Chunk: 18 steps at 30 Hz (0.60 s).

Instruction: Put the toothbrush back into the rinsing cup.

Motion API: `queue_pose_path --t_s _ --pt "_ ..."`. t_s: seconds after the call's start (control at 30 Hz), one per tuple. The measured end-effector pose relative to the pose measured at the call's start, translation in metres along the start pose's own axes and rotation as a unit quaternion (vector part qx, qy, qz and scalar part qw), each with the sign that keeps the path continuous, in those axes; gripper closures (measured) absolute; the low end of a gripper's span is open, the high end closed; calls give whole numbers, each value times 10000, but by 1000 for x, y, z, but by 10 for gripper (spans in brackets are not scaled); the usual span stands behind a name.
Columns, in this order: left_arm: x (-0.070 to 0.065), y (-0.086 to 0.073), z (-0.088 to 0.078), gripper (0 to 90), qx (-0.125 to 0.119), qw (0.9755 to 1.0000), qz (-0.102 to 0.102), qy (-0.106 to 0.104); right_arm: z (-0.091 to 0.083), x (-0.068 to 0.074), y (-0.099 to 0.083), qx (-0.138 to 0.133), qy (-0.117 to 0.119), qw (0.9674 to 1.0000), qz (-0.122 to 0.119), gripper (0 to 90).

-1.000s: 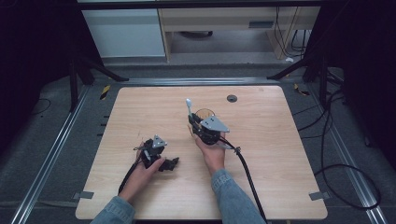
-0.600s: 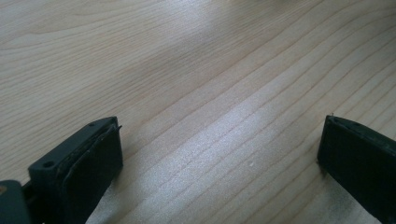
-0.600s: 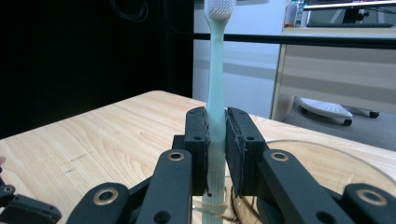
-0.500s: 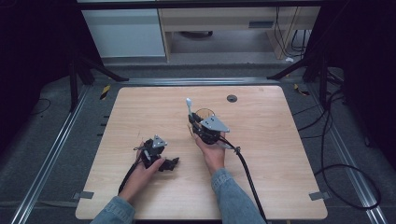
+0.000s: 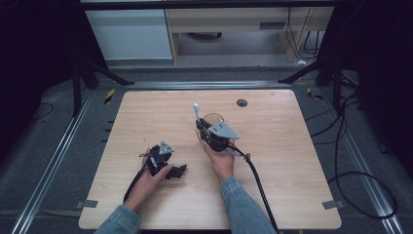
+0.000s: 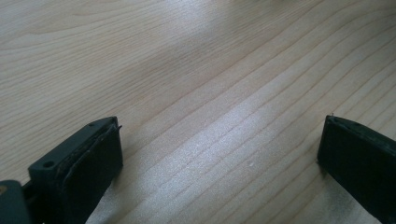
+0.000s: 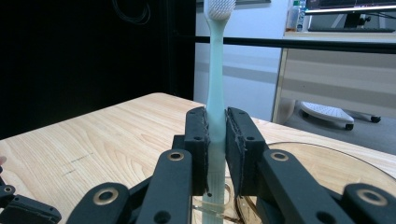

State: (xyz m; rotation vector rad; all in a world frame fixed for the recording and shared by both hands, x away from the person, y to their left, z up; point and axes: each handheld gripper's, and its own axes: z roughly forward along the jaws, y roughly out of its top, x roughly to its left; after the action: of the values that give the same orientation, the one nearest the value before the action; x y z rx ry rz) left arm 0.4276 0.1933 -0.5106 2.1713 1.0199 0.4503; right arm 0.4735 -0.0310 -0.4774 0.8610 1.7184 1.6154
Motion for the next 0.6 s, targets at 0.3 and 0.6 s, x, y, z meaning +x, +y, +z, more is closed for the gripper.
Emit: queue_pose_path --t_s 0.3,0.6 --pt "0 0 0 0 1 10000 2 -2 1 1 -4 7 -10 10000 -92 793" --pt "0 0 0 0 0 10000 2 -2 0 3 -6 63 -14 9999 -152 792"
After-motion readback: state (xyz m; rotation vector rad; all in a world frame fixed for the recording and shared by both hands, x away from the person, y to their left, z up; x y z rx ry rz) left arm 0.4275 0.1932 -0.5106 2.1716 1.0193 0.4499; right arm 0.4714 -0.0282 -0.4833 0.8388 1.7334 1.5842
